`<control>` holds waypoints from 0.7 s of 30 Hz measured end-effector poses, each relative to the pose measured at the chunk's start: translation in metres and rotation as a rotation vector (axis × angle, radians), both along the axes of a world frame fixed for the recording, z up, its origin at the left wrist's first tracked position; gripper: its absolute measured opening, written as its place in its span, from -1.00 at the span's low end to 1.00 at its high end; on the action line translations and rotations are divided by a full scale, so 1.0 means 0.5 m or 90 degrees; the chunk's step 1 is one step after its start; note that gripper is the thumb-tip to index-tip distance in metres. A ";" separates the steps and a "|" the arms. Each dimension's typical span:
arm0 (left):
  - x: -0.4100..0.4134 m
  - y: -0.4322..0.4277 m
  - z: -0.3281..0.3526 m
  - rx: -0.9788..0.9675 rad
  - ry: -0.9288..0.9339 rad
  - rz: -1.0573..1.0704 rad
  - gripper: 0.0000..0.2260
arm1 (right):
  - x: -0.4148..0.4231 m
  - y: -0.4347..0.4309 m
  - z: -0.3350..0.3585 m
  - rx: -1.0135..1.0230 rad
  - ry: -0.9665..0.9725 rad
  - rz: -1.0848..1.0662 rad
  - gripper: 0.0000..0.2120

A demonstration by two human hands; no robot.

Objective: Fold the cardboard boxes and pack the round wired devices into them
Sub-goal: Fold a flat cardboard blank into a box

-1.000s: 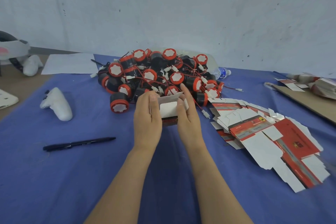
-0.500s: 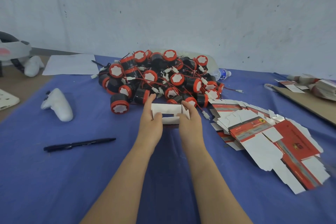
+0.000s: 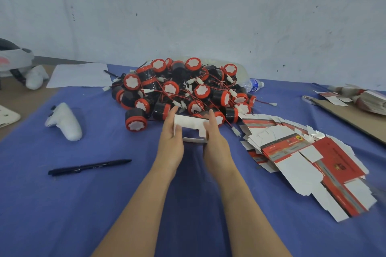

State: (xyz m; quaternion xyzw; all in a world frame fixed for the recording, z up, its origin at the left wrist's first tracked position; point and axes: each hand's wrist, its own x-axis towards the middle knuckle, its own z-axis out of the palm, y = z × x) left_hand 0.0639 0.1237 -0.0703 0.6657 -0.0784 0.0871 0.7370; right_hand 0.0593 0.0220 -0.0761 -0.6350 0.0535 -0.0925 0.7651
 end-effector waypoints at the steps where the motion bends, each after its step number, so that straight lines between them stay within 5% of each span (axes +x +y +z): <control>1: -0.003 -0.001 0.002 0.030 -0.026 -0.004 -0.54 | 0.000 -0.004 -0.004 -0.028 -0.008 0.004 -0.52; 4: -0.008 -0.004 0.005 0.091 -0.092 -0.006 -0.53 | -0.004 -0.012 -0.016 -0.019 -0.016 0.026 -0.45; 8: -0.011 -0.002 0.014 0.117 -0.116 -0.036 -0.47 | -0.009 -0.036 -0.016 0.072 0.019 0.124 -0.64; 12: 0.004 0.021 0.013 0.014 -0.046 -0.033 -0.54 | -0.021 -0.028 -0.008 -0.335 0.043 0.059 -0.60; 14: 0.008 0.023 0.008 0.004 -0.031 -0.028 -0.56 | -0.019 -0.026 -0.007 -0.406 0.056 0.052 -0.58; 21: 0.004 0.025 0.007 -0.009 -0.009 -0.005 -0.62 | -0.018 -0.033 -0.004 -0.203 0.014 0.082 -0.58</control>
